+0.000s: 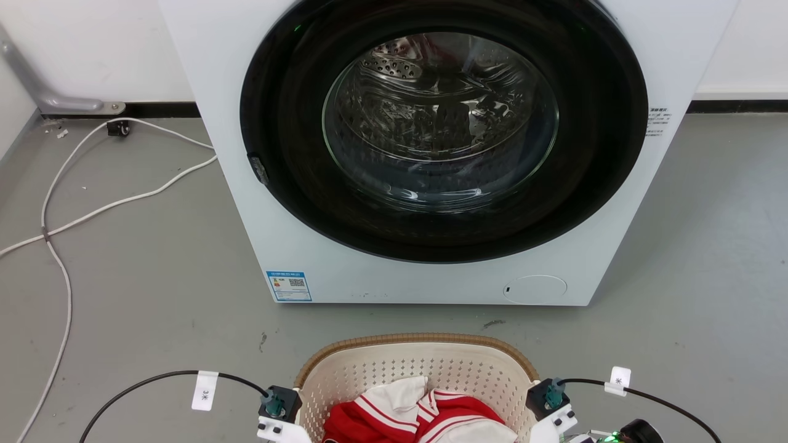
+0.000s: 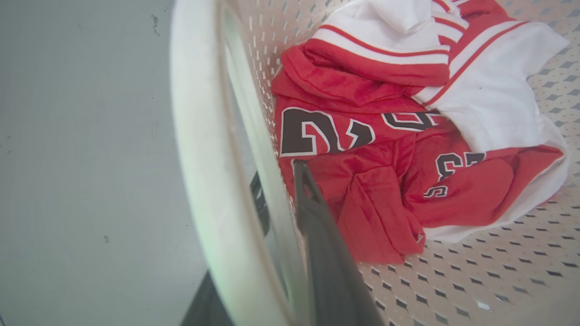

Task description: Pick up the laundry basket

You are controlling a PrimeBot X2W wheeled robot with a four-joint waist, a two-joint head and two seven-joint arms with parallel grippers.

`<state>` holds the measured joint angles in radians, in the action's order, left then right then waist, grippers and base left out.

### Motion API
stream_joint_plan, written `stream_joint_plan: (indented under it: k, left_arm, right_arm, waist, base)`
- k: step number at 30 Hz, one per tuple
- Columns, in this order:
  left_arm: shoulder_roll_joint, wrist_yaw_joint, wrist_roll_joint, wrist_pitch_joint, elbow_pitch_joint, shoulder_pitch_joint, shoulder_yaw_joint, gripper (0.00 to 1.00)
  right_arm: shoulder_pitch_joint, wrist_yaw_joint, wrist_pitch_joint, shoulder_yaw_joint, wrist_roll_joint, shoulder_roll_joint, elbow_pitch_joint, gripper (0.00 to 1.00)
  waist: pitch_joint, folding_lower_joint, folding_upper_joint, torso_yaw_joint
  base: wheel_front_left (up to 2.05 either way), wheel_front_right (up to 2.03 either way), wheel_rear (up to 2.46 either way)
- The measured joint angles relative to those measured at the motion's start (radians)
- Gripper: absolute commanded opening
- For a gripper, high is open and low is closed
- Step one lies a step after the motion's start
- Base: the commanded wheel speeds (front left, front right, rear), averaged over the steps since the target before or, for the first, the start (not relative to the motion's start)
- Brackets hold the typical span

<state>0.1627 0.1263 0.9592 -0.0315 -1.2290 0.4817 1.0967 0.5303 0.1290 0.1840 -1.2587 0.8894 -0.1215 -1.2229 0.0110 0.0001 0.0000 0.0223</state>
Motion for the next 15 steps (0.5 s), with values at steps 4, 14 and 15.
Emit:
stream_joint_plan:
  k: [4, 14, 15]
  left_arm:
    - [-0.001, 0.000, 0.009, 0.001, -0.002, 0.000, 0.008, 0.00]
    - [-0.001, 0.000, 0.031, 0.009, -0.006, 0.001, 0.032, 0.00]
    - [-0.001, 0.000, 0.033, 0.009, -0.006, 0.002, 0.035, 0.00]
  right_arm:
    - [0.003, 0.000, 0.000, -0.003, 0.000, 0.000, -0.002, 0.00]
    - [0.003, 0.000, 0.000, -0.010, 0.008, 0.000, -0.003, 0.00]
    - [0.003, 0.000, 0.000, -0.010, 0.008, 0.000, -0.003, 0.00]
  waist:
    - [-0.001, 0.0000, 0.0000, 0.000]
    - [-0.002, 0.0000, 0.0000, 0.001]
    - [-0.002, 0.0000, 0.0000, 0.001]
  base:
    - [0.00, 0.00, 0.00]
    - [0.00, 0.00, 0.00]
    - [0.00, 0.00, 0.00]
